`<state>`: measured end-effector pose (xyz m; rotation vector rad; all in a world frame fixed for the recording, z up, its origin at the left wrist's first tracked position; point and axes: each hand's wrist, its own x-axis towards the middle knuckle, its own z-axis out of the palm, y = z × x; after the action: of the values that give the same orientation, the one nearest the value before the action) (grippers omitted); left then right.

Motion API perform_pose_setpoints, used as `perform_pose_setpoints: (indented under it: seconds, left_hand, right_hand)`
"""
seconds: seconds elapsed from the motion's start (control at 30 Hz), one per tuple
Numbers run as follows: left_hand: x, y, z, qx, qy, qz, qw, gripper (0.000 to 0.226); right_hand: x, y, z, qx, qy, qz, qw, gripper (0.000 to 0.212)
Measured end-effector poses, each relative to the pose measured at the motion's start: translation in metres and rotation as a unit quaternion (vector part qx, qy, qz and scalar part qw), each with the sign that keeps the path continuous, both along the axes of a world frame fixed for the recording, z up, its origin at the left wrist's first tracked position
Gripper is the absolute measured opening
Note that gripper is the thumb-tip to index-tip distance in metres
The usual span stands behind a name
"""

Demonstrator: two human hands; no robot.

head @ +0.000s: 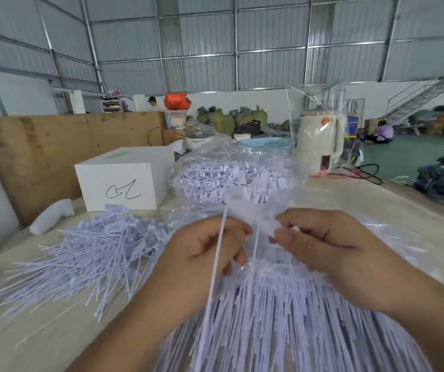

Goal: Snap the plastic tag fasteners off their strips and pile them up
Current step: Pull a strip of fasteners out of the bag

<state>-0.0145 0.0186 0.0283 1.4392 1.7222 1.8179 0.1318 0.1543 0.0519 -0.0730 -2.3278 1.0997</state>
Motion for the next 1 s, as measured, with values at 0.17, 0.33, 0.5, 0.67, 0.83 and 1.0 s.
perform_pose_setpoints:
  seconds: [0.17, 0.33, 0.5, 0.67, 0.83, 1.0]
  left_hand:
    - [0.002, -0.012, 0.017, 0.068, -0.097, -0.171, 0.978, 0.022]
    - [0.004, -0.015, 0.015, -0.012, 0.011, -0.21, 0.978, 0.004]
    - [-0.002, -0.014, 0.008, -0.129, -0.014, -0.33, 0.935, 0.027]
    - [0.013, 0.003, -0.002, 0.017, -0.081, -0.056, 0.995, 0.048]
    - [0.016, 0.005, -0.004, 0.051, -0.137, 0.072, 0.987, 0.055]
    - [0.011, 0.001, 0.0, 0.015, -0.085, -0.021, 0.996, 0.035]
  right_hand:
    - [0.009, 0.009, 0.009, 0.05, -0.025, 0.002, 0.998, 0.042]
    - [0.015, 0.017, 0.013, 0.012, -0.053, 0.041, 0.998, 0.043]
    - [0.013, 0.014, 0.014, 0.019, -0.081, 0.041, 0.996, 0.043]
    - [-0.001, 0.001, 0.002, 0.005, 0.013, -0.071, 0.997, 0.042]
    - [-0.009, -0.003, -0.004, -0.075, 0.111, -0.177, 0.975, 0.04]
    - [-0.004, 0.0, -0.002, -0.072, 0.043, -0.055, 0.995, 0.039]
